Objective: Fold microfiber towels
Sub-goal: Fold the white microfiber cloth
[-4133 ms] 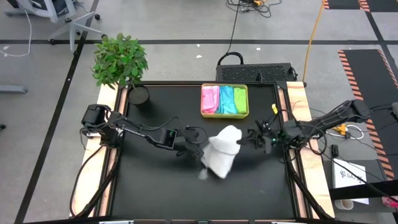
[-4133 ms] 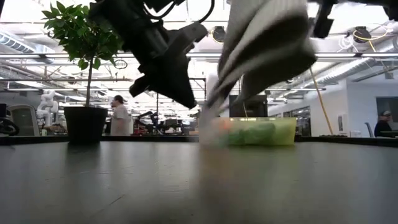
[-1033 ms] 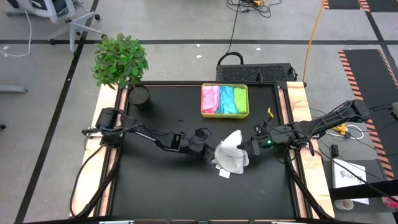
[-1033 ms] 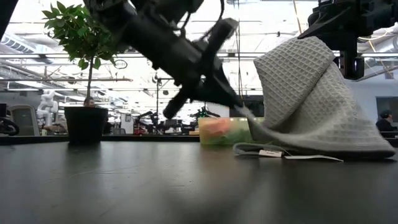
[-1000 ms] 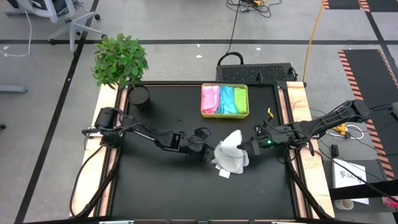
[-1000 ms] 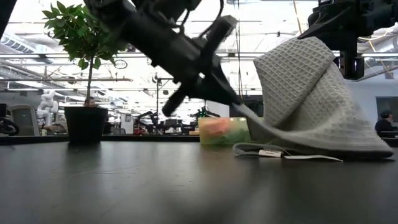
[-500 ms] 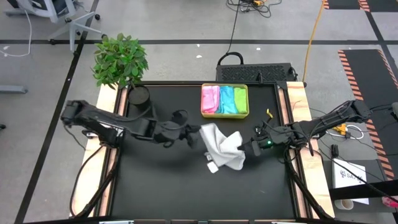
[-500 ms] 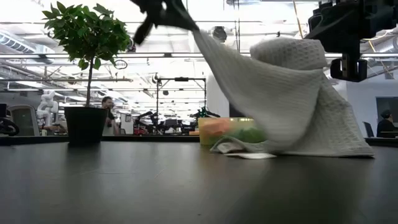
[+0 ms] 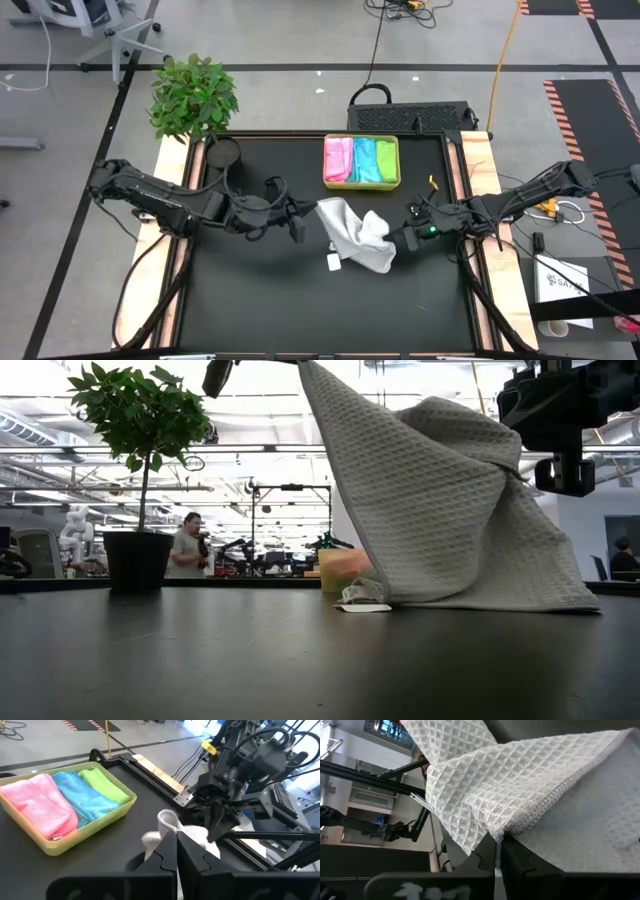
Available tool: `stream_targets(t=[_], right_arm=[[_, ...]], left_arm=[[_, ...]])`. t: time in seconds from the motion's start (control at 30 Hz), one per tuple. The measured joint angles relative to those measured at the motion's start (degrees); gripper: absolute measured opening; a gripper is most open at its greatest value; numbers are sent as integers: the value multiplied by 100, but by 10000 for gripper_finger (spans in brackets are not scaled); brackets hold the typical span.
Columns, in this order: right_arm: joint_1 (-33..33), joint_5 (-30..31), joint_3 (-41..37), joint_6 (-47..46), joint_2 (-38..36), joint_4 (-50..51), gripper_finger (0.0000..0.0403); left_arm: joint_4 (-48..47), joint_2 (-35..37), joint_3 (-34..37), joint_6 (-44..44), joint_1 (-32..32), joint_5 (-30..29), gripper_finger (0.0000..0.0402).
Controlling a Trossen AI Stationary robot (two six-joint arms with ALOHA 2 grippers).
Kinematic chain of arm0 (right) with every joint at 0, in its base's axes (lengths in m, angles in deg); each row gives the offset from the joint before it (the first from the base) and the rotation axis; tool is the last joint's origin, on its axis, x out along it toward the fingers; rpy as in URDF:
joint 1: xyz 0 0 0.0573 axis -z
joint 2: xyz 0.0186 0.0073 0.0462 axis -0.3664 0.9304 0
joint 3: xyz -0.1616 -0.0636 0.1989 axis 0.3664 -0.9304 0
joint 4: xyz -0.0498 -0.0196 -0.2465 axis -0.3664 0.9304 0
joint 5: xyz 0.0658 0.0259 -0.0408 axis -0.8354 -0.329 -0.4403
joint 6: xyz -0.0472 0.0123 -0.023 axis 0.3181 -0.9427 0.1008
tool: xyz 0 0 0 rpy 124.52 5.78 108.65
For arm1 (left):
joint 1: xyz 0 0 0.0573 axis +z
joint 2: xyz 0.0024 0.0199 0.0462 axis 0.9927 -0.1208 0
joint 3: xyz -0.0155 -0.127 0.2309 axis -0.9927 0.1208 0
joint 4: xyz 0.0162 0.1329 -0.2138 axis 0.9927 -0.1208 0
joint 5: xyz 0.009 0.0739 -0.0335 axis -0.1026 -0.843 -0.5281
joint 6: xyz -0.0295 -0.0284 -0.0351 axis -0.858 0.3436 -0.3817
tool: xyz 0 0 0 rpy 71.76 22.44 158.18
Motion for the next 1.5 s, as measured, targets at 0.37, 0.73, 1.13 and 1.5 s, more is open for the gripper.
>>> stream_targets(t=[0.37, 0.73, 1.13, 1.5], right_arm=[[-2, 116, -2, -71, 0, -780, 2], [137, 175, 9, 1682, -185, -3689, 2], [484, 262, 0, 957, 208, -2836, 4], [494, -34, -2, 1639, 297, -3456, 4]], left_arm=[[1139, 351, 1, 1118, -106, -15, 0], [1279, 1666, -2, 2585, -507, -126, 0], [1094, 2023, 4, 3144, -831, -701, 0], [882, 2026, 2, 3050, -832, -749, 0]])
